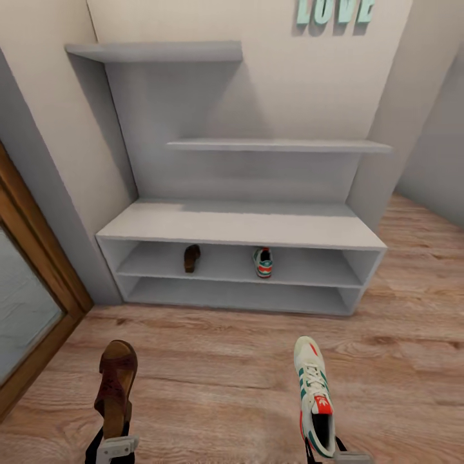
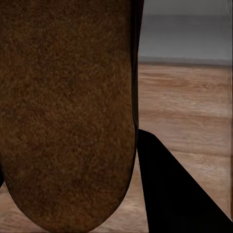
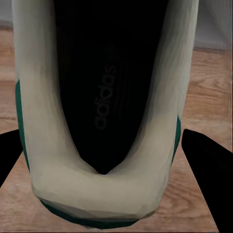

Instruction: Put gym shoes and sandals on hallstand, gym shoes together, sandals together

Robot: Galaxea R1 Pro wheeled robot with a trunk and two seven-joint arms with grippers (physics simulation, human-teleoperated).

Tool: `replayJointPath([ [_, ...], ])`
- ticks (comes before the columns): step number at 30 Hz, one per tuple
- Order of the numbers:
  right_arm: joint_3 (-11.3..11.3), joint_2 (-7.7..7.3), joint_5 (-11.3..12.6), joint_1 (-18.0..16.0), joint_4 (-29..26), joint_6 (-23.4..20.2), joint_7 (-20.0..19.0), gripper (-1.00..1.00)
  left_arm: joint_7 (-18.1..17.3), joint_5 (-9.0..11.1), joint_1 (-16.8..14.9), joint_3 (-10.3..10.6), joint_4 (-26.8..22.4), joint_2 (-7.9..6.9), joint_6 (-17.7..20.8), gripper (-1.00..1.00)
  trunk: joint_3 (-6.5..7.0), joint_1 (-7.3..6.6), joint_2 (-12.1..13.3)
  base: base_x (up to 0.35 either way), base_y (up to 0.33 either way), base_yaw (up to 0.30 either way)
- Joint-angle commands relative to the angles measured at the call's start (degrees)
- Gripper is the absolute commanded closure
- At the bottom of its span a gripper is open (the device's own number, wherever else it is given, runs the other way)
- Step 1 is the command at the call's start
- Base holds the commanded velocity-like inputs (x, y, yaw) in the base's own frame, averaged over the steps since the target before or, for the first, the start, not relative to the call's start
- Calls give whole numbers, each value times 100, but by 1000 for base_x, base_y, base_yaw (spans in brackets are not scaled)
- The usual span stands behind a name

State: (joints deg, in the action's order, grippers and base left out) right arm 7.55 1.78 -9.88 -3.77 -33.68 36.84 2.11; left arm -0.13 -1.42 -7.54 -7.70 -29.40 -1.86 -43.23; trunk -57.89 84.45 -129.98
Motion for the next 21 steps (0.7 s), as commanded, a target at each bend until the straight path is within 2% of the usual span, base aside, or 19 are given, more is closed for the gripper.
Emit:
replayJointPath([
  [1,28,6,-58,-4,2,16,26,100,5,-43,-2,-13,3,1,-13,100,-4,-3,-2,-60,53,-263],
  [14,28,8,-58,-5,3,16,26,100,5,-42,-2,-13,2,4,-18,100,-4,-3,-2,-6,5,-259],
  [21,28,7,-58,-5,-14,16,12,100,4,-50,-2,-13,-3,10,-9,100,-4,-3,-2,0,0,-52],
])
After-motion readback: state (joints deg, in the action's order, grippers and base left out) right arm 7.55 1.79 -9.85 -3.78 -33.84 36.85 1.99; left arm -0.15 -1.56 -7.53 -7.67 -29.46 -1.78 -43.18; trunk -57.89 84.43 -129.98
